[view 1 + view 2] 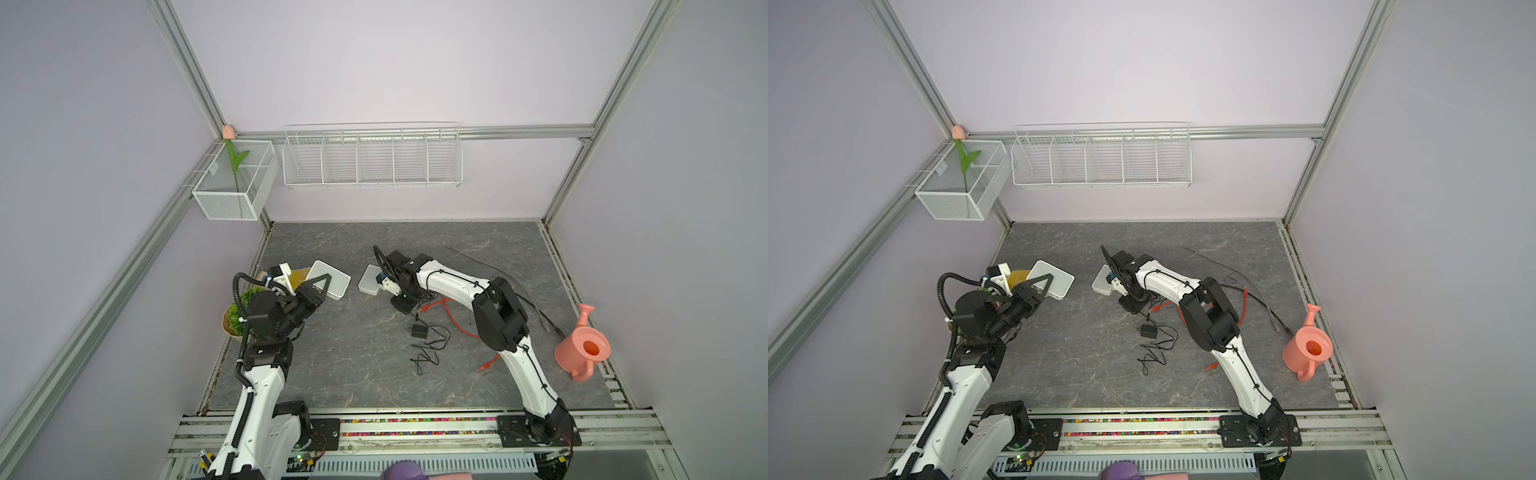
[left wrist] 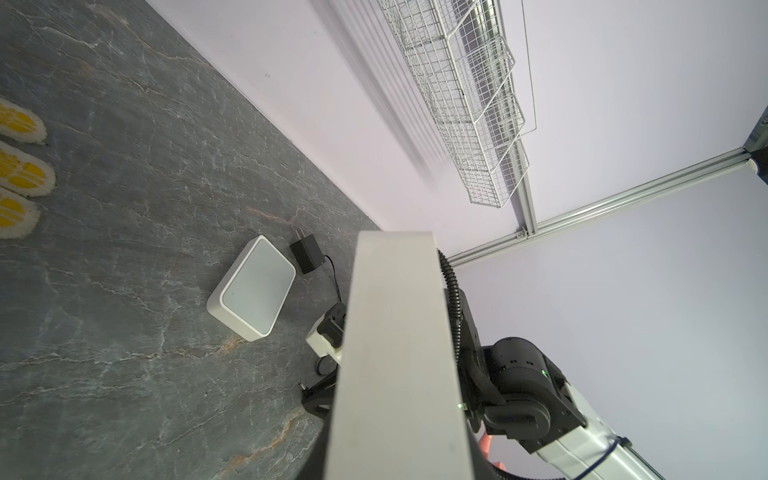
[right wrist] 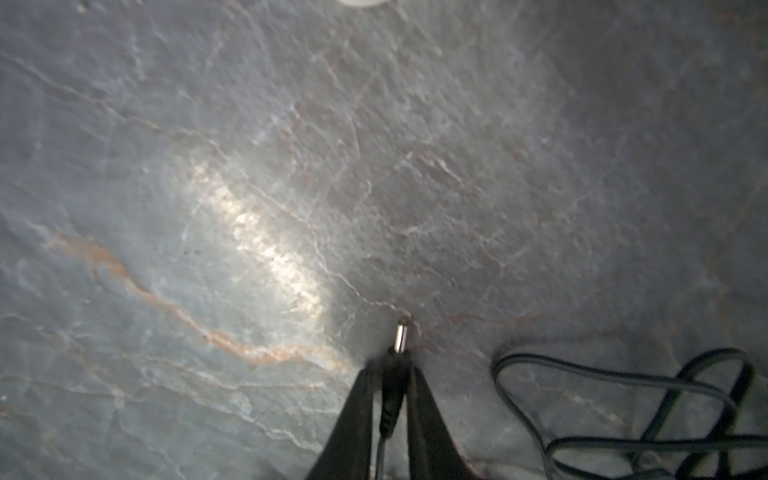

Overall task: Insert the plug into the switch port
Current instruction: 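Grasp the black barrel plug with the right gripper and lift it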

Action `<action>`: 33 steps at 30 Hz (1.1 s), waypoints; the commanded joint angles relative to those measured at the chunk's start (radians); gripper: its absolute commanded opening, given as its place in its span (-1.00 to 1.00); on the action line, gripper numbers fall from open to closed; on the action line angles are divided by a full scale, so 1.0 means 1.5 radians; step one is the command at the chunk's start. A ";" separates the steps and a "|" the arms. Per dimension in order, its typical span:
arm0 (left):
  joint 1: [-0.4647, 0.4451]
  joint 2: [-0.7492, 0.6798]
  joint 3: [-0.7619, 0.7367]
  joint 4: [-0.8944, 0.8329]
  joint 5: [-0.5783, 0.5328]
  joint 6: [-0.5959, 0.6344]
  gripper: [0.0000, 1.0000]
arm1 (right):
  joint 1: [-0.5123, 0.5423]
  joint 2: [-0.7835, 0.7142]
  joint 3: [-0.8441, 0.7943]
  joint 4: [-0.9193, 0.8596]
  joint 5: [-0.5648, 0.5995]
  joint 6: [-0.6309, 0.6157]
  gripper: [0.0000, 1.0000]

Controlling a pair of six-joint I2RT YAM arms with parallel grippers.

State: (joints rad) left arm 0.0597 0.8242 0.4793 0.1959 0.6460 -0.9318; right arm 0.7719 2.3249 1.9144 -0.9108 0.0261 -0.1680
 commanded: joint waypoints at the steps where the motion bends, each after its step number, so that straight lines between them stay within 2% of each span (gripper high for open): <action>1: 0.005 -0.008 0.007 0.002 0.014 0.002 -1.00 | -0.001 0.013 0.001 -0.022 -0.002 -0.006 -0.81; 5: 0.006 0.008 0.020 0.005 0.043 0.015 -1.00 | 0.004 -0.049 -0.031 -0.015 0.002 0.000 -0.87; 9: 0.006 0.044 0.043 0.036 0.114 0.008 -1.00 | 0.008 -0.193 -0.137 0.043 -0.031 0.018 -0.87; 14: 0.000 0.075 0.046 0.173 0.181 -0.069 -1.00 | 0.008 -0.427 -0.333 0.208 -0.160 0.074 -0.87; 17: -0.020 0.091 0.060 0.227 0.201 -0.096 -1.00 | 0.020 -0.520 -0.401 0.274 -0.207 0.109 -0.87; 21: -0.080 0.101 0.086 0.255 0.196 -0.096 -1.00 | 0.043 -0.592 -0.461 0.349 -0.253 0.142 -0.87; 25: -0.129 0.115 0.100 0.302 0.188 -0.130 -1.00 | 0.065 -0.624 -0.484 0.395 -0.277 0.171 -0.87; 33: -0.148 0.139 0.110 0.375 0.220 -0.175 -1.00 | 0.083 -0.675 -0.508 0.447 -0.293 0.196 -0.87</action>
State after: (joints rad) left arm -0.1574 1.0309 0.6090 0.6693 0.9409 -1.1515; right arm 0.8886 1.3651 1.1683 -0.3164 -0.3737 0.0914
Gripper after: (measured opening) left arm 0.229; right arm 0.083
